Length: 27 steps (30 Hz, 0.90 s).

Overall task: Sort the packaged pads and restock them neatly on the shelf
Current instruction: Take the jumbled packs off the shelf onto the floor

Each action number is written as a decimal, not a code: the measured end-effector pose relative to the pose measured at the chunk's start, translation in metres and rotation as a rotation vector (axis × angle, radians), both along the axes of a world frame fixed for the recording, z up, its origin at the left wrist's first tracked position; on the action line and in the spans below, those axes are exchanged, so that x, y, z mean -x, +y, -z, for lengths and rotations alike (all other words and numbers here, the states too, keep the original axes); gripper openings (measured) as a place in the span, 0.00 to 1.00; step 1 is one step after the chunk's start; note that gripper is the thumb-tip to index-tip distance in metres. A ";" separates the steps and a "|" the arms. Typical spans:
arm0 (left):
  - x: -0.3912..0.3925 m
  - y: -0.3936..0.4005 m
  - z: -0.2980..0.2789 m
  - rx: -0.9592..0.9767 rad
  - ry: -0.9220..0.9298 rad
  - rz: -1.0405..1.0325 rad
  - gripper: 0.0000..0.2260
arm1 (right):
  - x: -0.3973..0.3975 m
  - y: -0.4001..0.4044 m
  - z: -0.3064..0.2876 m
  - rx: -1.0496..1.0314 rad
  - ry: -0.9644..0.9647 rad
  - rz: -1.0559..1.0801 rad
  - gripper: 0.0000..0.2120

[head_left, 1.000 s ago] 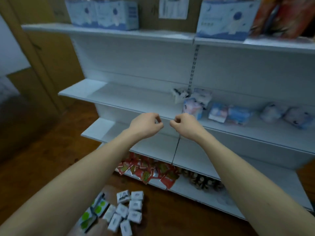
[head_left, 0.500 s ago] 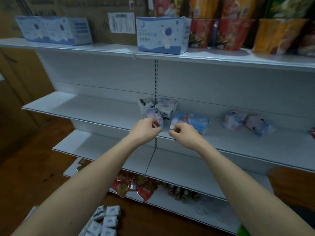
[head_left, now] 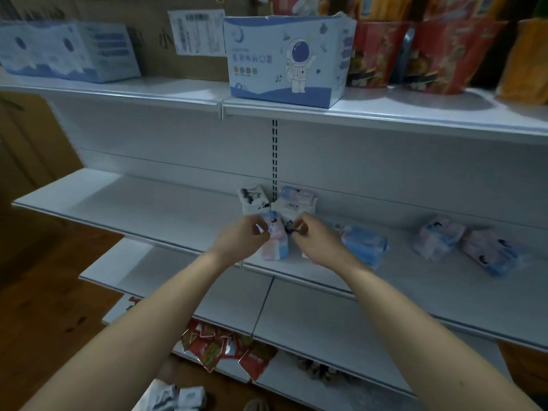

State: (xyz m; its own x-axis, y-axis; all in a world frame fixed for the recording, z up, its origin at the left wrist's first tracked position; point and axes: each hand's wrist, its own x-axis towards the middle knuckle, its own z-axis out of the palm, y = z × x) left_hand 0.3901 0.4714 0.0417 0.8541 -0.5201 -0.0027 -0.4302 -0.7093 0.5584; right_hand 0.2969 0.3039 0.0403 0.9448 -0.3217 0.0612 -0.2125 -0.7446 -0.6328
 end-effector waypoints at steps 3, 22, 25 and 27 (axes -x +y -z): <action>-0.055 -0.017 0.005 0.050 0.025 0.001 0.06 | -0.050 -0.025 0.004 0.024 -0.003 0.060 0.11; -0.236 -0.095 0.090 -0.264 0.025 0.108 0.36 | -0.183 -0.063 0.066 0.267 0.328 0.142 0.37; -0.234 -0.099 0.100 -0.235 -0.031 0.070 0.32 | -0.188 -0.070 0.066 0.216 0.394 0.109 0.46; -0.236 -0.102 0.100 -0.208 -0.052 0.052 0.30 | -0.191 -0.071 0.067 0.158 0.374 0.094 0.42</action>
